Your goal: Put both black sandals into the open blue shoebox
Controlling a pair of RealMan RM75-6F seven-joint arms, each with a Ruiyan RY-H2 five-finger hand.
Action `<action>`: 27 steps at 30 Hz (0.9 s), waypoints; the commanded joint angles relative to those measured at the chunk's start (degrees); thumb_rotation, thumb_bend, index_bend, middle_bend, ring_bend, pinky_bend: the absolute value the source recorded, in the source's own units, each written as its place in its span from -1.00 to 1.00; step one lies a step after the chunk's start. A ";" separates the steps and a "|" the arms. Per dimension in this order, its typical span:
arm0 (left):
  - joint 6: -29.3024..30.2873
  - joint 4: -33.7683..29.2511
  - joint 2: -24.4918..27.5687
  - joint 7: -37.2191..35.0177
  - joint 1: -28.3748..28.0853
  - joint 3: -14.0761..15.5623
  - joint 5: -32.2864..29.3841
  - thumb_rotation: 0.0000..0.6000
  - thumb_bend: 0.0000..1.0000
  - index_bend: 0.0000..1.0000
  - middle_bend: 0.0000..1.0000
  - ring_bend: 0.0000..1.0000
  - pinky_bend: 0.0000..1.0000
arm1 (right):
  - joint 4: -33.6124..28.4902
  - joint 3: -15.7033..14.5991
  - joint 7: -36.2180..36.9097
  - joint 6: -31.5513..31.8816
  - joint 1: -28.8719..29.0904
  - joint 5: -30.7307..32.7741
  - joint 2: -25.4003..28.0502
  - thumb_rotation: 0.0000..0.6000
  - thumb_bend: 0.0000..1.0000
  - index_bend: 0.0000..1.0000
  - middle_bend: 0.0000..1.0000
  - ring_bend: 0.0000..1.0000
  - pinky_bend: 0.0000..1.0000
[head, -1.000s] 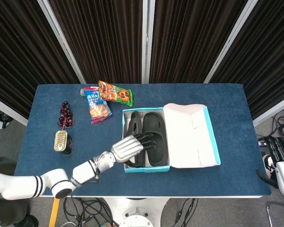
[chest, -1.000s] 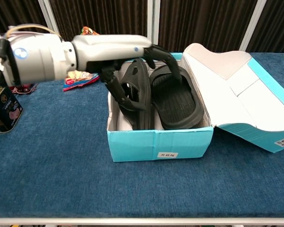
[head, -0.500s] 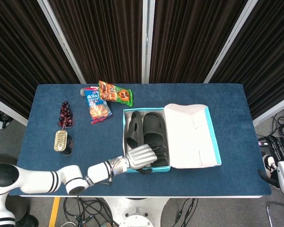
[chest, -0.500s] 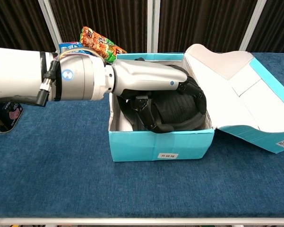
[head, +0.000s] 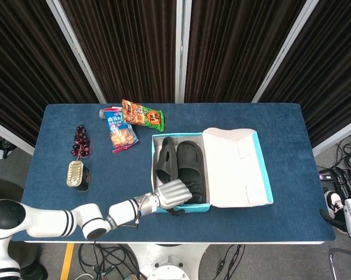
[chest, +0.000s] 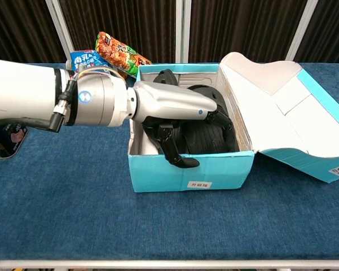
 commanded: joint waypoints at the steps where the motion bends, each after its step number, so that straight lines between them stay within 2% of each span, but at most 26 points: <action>1: 3.94 -1.72 1.08 -1.54 1.74 -0.96 0.44 0.93 -0.24 -0.49 -0.63 -1.00 -0.71 | 0.17 -0.02 0.19 0.38 -0.23 -0.04 -0.03 1.00 -0.87 -1.00 -0.86 -1.00 -1.00; 7: 12.96 -5.37 8.14 -7.49 7.63 -2.33 1.00 0.93 -0.25 -0.49 -0.63 -1.00 -0.71 | 1.41 -0.08 2.26 0.45 -0.62 0.49 0.06 1.00 -0.87 -1.00 -0.86 -1.00 -1.00; 12: 22.33 -5.05 14.44 -9.06 16.78 -2.42 -6.19 1.00 -0.36 -0.49 -0.63 -1.00 -0.71 | 4.04 -0.62 7.02 -2.28 -0.10 1.52 -0.25 1.00 -0.87 -1.00 -0.86 -1.00 -1.00; 15: 26.98 -4.04 16.99 -5.53 22.15 -0.88 -11.26 1.00 -0.41 -0.49 -0.63 -1.00 -0.71 | 5.76 -0.82 9.67 -4.15 0.71 1.62 -0.73 1.00 -0.87 -1.00 -0.88 -1.00 -1.00; 19: 33.45 -3.63 19.97 -1.00 30.29 2.71 -16.59 1.00 -0.46 -0.49 -0.63 -1.00 -0.71 | 7.70 -0.99 13.34 -5.88 2.17 0.46 -1.23 1.00 -0.87 -1.00 -0.90 -1.00 -1.00; 23: 41.20 -3.88 20.94 1.33 37.90 5.86 -17.52 1.00 -0.49 -0.49 -0.63 -1.00 -0.72 | 8.33 -1.17 15.27 -4.92 2.85 -1.87 -1.41 1.00 -0.86 -1.00 -0.90 -1.00 -1.00; 27: 48.56 -5.34 20.90 1.42 44.82 8.58 -15.50 1.00 -0.50 -0.49 -0.63 -1.00 -0.72 | 8.37 -1.13 16.24 -3.89 3.08 -2.83 -1.63 1.00 -0.86 -1.00 -0.89 -1.00 -1.00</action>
